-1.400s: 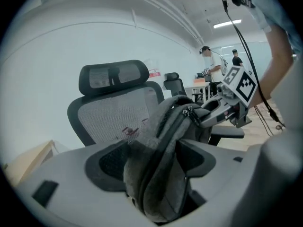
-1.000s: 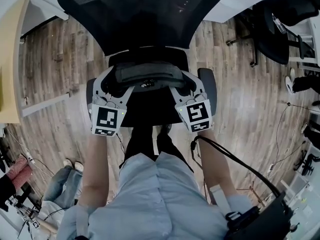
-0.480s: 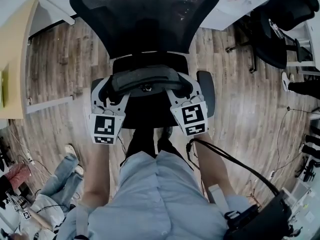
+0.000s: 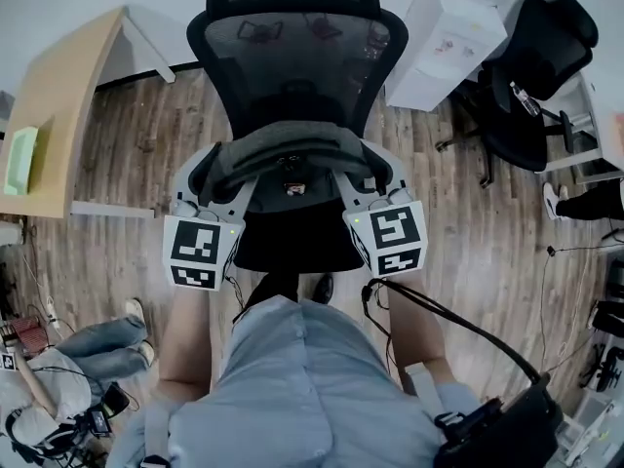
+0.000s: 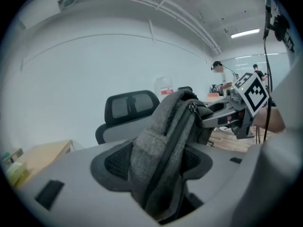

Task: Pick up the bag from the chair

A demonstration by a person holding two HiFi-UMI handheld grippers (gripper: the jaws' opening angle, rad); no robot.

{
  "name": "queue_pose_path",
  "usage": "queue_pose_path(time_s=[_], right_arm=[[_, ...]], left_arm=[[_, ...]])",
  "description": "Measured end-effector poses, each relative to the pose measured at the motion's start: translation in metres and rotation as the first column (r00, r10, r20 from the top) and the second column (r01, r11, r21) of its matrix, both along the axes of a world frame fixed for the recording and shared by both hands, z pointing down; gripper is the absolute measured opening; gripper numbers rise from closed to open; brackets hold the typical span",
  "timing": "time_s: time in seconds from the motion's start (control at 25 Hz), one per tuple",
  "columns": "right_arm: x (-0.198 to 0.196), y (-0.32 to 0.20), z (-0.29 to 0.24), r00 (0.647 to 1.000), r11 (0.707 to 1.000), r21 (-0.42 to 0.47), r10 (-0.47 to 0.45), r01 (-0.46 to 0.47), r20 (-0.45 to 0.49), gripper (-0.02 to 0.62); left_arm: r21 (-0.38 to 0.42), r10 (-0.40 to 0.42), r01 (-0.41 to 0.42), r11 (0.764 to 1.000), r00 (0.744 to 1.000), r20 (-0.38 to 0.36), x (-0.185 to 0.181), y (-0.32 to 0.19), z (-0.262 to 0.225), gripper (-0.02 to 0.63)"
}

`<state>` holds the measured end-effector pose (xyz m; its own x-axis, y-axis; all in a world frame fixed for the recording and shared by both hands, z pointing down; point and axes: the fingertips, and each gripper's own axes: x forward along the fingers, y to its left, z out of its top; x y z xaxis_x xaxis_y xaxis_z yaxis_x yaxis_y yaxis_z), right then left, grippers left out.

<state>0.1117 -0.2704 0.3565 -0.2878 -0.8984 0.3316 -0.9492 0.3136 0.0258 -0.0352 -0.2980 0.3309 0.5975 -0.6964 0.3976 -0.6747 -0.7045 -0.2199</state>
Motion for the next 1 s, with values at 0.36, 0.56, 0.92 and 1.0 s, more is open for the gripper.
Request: queue_pose_path(time_s=[0.36,0.56,0.92,1.0], right_arm=[[0.013,0.027,-0.101,1.000,0.994,0.113,0.002,-0.003,0.011,0.156],[0.017,0.038,-0.104,1.000,0.993,0.118,0.006,-0.006,-0.002,0.153],[0.015,0.058,-0.105,1.000,0.995,0.098,0.003,-0.004,0.007,0.153],[0.016,0.061,-0.108,1.000,0.995,0.099,0.004,-0.006,0.011,0.153]], left_arm=[[0.142,-0.026,0.032,0.989,0.999,-0.042,0.011,0.031,-0.106,0.267],[0.131,-0.042,0.047,0.990,0.998,-0.047,0.014,0.042,-0.108,0.266],[0.115,-0.043,0.047,0.992,0.999,-0.033,0.013,0.062,-0.109,0.266],[0.118,-0.040,0.043,0.992,0.999,-0.029,0.014,0.065,-0.112,0.267]])
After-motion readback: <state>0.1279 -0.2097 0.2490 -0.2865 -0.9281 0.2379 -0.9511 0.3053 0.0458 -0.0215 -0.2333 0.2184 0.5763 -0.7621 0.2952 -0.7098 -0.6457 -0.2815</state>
